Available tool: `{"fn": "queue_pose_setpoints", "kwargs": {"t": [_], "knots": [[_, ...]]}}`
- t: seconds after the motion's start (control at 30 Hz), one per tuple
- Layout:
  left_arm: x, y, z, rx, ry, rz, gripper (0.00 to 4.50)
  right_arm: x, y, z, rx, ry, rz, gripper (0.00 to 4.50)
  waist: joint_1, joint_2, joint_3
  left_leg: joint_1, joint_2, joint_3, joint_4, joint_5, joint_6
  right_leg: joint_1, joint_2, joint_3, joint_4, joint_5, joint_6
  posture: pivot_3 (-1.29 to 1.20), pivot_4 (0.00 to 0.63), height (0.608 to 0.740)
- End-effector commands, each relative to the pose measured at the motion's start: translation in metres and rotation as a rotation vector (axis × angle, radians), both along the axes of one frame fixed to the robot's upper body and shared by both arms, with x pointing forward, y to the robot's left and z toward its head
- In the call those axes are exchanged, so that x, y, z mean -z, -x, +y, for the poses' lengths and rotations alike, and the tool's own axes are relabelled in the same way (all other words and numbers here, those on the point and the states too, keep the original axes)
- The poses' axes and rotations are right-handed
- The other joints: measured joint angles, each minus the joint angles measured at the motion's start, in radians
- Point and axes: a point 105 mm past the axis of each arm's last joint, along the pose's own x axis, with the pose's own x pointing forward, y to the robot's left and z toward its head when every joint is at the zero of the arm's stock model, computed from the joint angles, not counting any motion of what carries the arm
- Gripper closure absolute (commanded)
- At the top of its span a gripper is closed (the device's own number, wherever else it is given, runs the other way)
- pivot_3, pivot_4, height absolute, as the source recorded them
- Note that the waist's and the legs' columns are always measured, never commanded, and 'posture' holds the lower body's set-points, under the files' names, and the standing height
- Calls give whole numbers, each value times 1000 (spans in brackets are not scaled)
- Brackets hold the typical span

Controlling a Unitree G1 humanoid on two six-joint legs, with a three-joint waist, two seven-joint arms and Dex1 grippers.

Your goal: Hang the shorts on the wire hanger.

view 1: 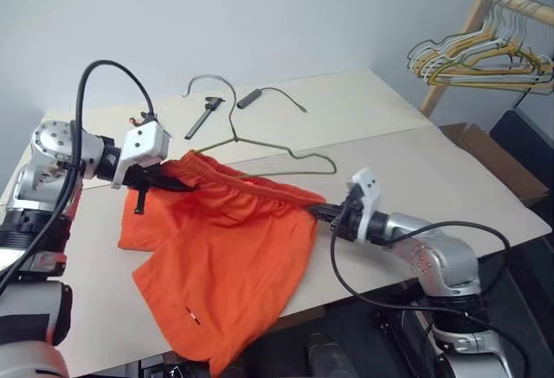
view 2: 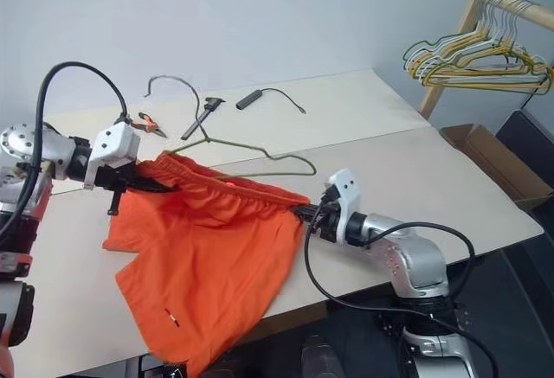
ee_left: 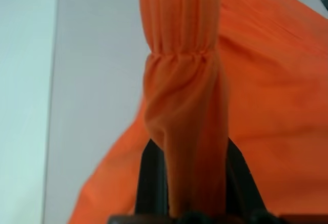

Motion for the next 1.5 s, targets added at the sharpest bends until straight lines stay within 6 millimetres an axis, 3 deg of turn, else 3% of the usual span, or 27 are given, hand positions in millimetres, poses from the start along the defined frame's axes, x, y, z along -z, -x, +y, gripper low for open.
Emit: {"fn": "queue_pose_setpoints", "kwargs": {"t": [0.03,0.43,0.67,0.97,1.13,1.33,1.5], "knots": [[-13,8,17,-4,-49,-57,4500,-22,-7,-27,19,20,-44,4462,0,0,0,0,0,0,0,0,0,0,0,0,0,0,0,-125,72,740],[-4,-12,20,-169,-40,-102,4500,-38,0,-47,-109,134,-83,4462,26,0,0,0,0,0,0,-1,2,1,0,-1,-2,0,0,-121,57,740],[10,9,28,-58,-136,-42,4500,-43,-2,-54,-102,156,-102,4462,18,0,0,0,0,0,0,-1,1,1,0,0,-2,0,0,-129,53,740],[30,4,35,-58,-283,-60,4500,-58,-4,-58,-111,189,-155,4462,25,0,0,-1,0,0,0,-1,1,1,-1,-1,-2,0,0,-144,58,740],[43,-14,35,-95,-368,-127,4500,-75,12,-30,-236,216,-242,4462,24,0,0,-1,0,0,0,-1,2,1,-1,-1,-2,0,0,-151,61,740],[40,-41,0,-187,-233,-147,4500,-72,31,6,-342,300,-285,4462,27,0,0,-1,0,0,1,-2,3,1,-1,-1,-2,0,1,-165,66,740],[35,-40,-15,-153,-155,-123,4500,-55,18,5,-238,442,-296,2938,18,0,0,-3,0,0,1,-1,2,-1,-1,-1,-2,0,1,-173,67,740]]}}
